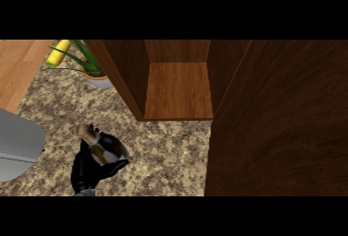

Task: Pick up the wine, place it into the cabinet and close the cabinet

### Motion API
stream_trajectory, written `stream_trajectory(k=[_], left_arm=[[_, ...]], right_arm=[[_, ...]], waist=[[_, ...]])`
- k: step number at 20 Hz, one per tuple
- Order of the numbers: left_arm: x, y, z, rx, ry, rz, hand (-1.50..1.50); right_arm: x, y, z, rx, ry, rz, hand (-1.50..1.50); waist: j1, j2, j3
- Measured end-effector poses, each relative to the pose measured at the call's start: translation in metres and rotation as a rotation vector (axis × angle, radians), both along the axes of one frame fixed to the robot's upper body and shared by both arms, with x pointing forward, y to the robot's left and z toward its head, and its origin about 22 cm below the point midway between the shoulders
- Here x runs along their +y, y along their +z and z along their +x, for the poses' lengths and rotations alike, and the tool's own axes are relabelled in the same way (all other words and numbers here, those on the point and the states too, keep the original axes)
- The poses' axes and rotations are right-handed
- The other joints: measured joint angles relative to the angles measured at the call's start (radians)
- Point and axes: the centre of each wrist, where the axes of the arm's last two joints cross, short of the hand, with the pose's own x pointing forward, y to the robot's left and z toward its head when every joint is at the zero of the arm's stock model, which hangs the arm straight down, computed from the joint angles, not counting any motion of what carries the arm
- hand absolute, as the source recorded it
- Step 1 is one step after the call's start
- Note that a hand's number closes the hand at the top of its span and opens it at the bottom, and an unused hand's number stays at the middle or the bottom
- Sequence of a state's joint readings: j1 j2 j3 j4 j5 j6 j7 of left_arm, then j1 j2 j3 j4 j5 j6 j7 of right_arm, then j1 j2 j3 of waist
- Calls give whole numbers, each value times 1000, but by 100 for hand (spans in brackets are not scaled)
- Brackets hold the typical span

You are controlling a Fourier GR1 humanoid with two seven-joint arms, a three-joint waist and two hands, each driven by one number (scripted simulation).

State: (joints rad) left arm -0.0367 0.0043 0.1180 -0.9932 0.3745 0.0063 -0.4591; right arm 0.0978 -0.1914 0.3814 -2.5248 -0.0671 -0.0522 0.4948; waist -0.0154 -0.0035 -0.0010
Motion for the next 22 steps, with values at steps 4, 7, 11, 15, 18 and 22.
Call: stream_trajectory(k=[4, 7, 11, 15, 18, 22], left_arm=[[-7, -2, 7, -12, -8, -5, 150], [-13, -3, 11, -19, -19, -9, 150], [-24, -3, 17, -25, -32, 3, 150], [-25, -2, 24, -43, -22, 46, 150], [-27, -2, 22, -74, -23, 65, 150], [-4, -3, 3, -152, -58, 60, 150]], right_arm=[[-4, -2, 0, -5, -14, -12, -150], [-4, -2, 0, -7, -13, -11, -150], [-5, -1, 1, -10, -19, -17, -150], [-7, -1, 2, -16, -22, -26, -150], [-7, -4, 1, -19, -17, -22, -150], [-8, -6, 1, -14, -24, -22, -150]], waist=[[-1, 1, 0], [1, 1, 1], [2, 1, 1], [3, 1, 1], [2, 0, 1], [8, -1, 1]])
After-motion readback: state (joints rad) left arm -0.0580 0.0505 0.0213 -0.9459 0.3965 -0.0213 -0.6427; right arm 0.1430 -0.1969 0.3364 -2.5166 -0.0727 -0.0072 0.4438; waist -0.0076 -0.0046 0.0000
